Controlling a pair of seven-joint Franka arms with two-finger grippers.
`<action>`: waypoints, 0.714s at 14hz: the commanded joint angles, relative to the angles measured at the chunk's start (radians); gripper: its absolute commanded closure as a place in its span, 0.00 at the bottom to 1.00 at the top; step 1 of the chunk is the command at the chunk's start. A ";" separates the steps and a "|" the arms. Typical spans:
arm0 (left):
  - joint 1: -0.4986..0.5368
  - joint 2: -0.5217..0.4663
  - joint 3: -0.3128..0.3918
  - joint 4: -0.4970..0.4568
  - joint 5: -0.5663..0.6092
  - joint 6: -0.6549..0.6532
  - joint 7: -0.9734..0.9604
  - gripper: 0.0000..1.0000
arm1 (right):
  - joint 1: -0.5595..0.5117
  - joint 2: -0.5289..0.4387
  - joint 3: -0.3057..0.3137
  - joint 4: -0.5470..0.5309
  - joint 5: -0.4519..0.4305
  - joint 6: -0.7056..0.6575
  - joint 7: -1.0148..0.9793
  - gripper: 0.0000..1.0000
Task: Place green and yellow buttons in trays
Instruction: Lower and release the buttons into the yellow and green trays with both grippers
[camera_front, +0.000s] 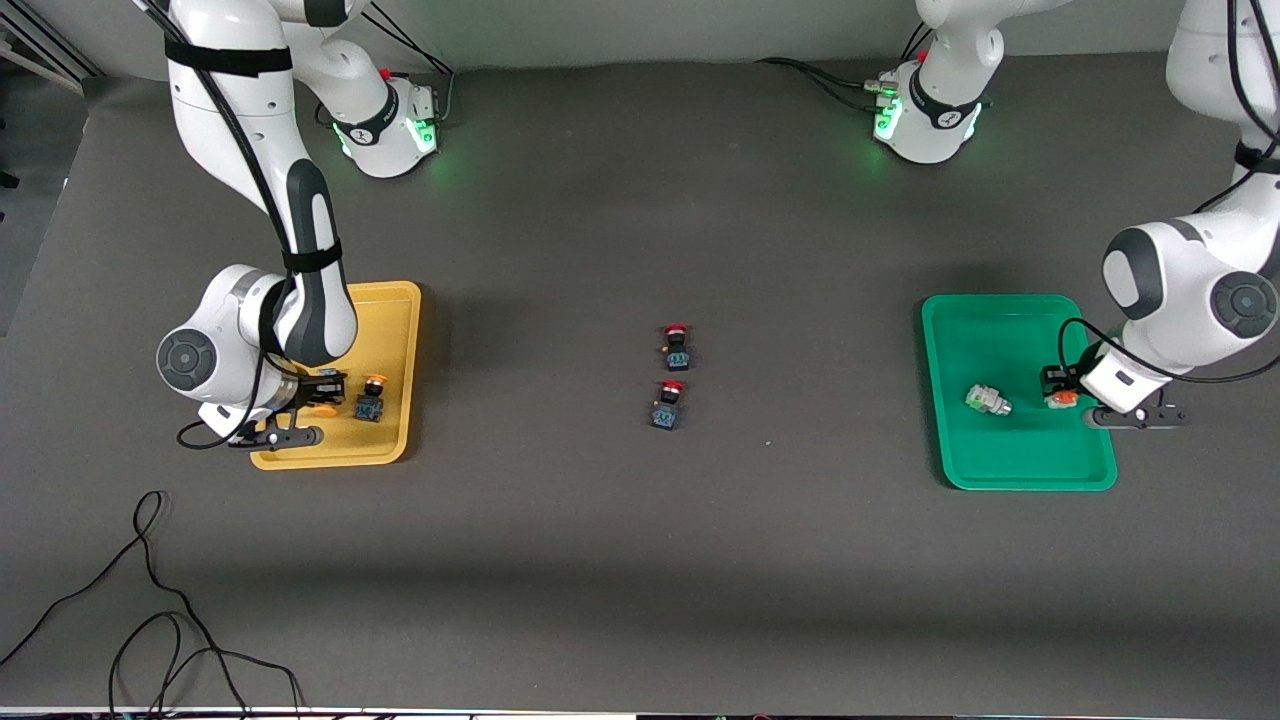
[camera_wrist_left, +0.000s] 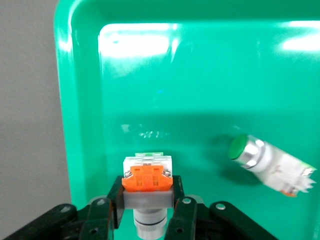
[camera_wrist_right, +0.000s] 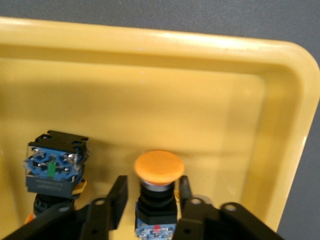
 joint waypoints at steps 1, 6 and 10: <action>0.000 -0.022 -0.013 -0.006 0.011 0.000 0.012 0.86 | 0.012 -0.041 -0.008 0.013 0.028 -0.034 -0.037 0.00; -0.003 -0.023 -0.013 0.098 0.011 -0.152 0.055 0.00 | 0.016 -0.184 -0.132 0.273 0.010 -0.489 0.013 0.00; -0.001 -0.039 -0.016 0.201 -0.001 -0.295 0.055 0.00 | 0.015 -0.186 -0.238 0.636 -0.013 -0.886 0.142 0.01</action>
